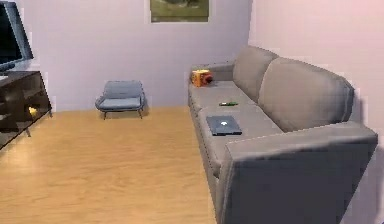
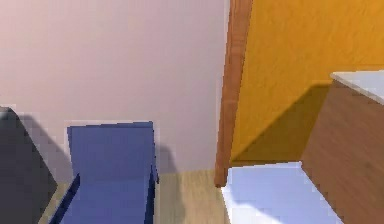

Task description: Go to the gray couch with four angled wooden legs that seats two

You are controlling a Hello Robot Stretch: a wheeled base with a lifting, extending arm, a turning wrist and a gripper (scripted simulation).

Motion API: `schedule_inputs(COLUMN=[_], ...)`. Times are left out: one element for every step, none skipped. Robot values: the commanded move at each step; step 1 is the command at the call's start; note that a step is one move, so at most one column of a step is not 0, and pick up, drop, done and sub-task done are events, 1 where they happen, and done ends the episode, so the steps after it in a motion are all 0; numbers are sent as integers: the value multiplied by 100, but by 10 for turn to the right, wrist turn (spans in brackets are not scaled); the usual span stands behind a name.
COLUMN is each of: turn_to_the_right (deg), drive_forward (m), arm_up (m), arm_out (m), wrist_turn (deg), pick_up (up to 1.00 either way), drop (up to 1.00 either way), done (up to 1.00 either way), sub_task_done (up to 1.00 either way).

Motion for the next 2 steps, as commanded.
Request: schedule_inputs(turn_to_the_right=[-150,0], drive_forward=[0,70], arm_up=[0,0], arm_out=[0,0], wrist_turn=[0,0], pick_up=[0,0], drop=[0,0], done=[0,0], sub_task_done=[0,0])
